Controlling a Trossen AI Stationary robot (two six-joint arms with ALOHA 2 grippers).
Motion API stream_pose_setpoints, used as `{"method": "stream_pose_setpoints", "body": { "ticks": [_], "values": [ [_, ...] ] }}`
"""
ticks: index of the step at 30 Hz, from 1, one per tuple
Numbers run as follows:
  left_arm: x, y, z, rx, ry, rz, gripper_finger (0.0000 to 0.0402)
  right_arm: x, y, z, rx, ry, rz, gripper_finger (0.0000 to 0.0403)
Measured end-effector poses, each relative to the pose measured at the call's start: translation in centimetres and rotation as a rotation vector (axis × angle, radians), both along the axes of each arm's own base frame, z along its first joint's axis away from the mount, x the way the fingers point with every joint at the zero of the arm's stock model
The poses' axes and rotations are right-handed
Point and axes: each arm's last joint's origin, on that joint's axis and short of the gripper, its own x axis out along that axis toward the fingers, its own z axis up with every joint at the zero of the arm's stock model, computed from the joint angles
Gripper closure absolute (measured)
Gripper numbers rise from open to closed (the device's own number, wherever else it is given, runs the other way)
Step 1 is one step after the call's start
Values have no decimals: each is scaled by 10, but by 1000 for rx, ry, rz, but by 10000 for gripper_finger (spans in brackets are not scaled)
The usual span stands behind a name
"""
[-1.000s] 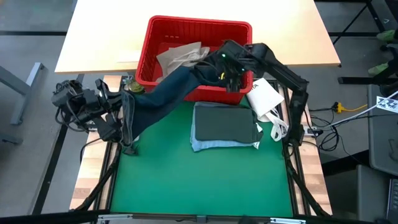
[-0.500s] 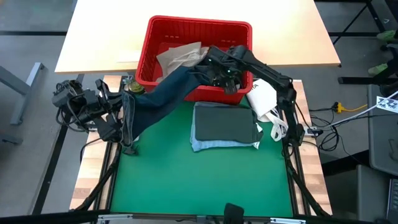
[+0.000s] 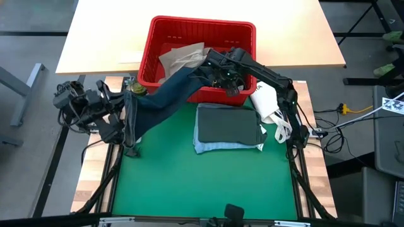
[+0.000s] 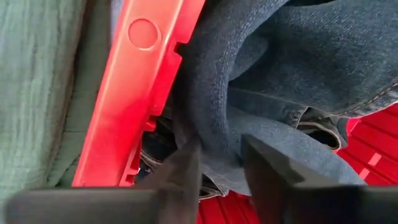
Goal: Fold Laundry from Bin
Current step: Fold the dark blue pants
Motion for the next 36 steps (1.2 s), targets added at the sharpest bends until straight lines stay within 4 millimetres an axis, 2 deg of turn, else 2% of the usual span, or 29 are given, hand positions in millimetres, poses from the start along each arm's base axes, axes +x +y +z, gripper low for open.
{"method": "stream_pose_setpoints", "body": {
  "ticks": [4,6,10,15,18,31,36],
  "values": [
    [-2,3,-2,-50,49,134,395,0,0,0,0,0,0,377],
    [-4,5,-3,-76,76,208,394,0,0,0,-2,1,-1,393],
    [-4,5,-4,-73,87,220,394,0,0,0,-6,1,-9,377],
    [-4,5,-4,-65,94,225,392,-1,0,1,-8,2,-9,396],
    [-3,6,-4,-65,94,239,377,-3,2,5,-12,-5,-9,390],
    [-1,12,-7,-35,124,363,262,-35,23,58,-66,-138,2,399],
    [0,17,-7,-36,126,434,245,-44,32,84,-73,-301,7,396]
  ]
}}
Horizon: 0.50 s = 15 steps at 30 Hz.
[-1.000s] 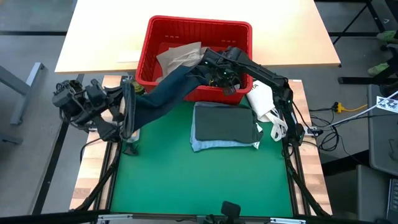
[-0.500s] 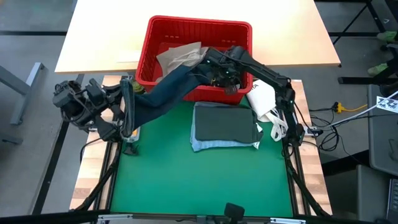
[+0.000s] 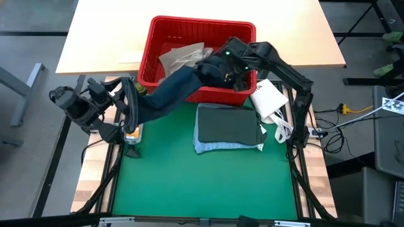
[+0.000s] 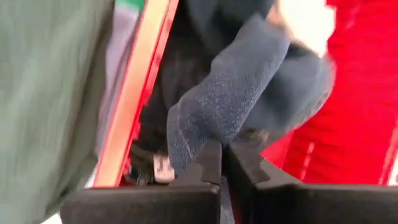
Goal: Fold Laundry from Bin
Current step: Fold the dark blue pants
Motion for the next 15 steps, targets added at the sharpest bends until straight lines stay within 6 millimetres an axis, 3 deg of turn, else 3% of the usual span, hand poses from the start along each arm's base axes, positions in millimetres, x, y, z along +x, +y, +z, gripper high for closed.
{"method": "stream_pose_setpoints", "body": {
  "ticks": [8,15],
  "values": [
    [1,4,-3,26,43,78,247,-11,16,52,-28,-399,87,398],
    [2,4,-6,51,86,86,225,-21,37,97,4,-763,223,400]
  ]
}}
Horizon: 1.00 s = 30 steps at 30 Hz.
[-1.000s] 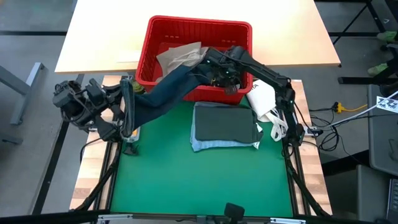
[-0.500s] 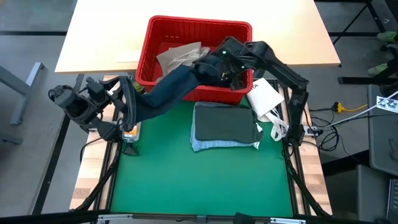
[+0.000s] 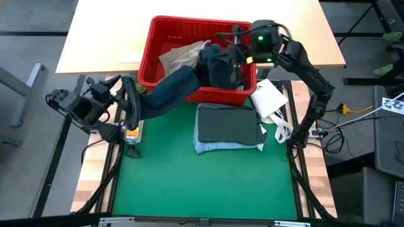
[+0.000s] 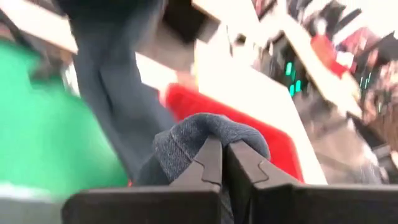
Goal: Fold Laundry from Bin
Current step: Fold the dark blue pants
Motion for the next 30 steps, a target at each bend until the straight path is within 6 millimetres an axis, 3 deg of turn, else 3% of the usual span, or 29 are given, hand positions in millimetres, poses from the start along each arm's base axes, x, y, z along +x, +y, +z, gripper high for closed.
{"method": "stream_pose_setpoints", "body": {
  "ticks": [10,18,30],
  "values": [
    [0,0,0,0,-1,0,160,9,35,19,-7,-173,189,399],
    [2,-1,1,18,-28,-92,160,23,78,23,138,-240,291,399],
    [3,-2,0,26,-36,-131,161,79,176,-6,197,-249,565,398]
  ]
}}
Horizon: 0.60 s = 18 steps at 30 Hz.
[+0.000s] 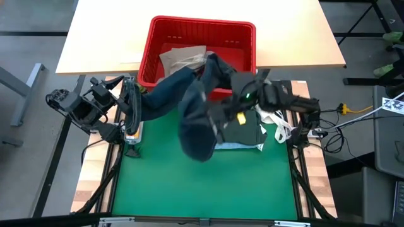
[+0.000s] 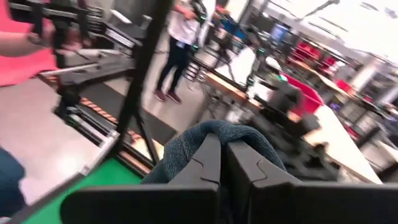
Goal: Fold Laundry from Bin
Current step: Fold the dark blue pants
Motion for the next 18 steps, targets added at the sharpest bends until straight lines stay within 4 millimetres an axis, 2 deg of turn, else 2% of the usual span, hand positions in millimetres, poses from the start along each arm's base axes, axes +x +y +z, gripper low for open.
{"method": "stream_pose_setpoints", "body": {
  "ticks": [4,9,18],
  "values": [
    [0,0,0,1,3,0,161,16,27,-16,-3,17,61,398],
    [0,0,0,1,2,0,161,39,47,-44,-17,86,82,398],
    [0,0,0,-1,0,0,165,93,74,-121,-52,241,100,397]
  ]
}}
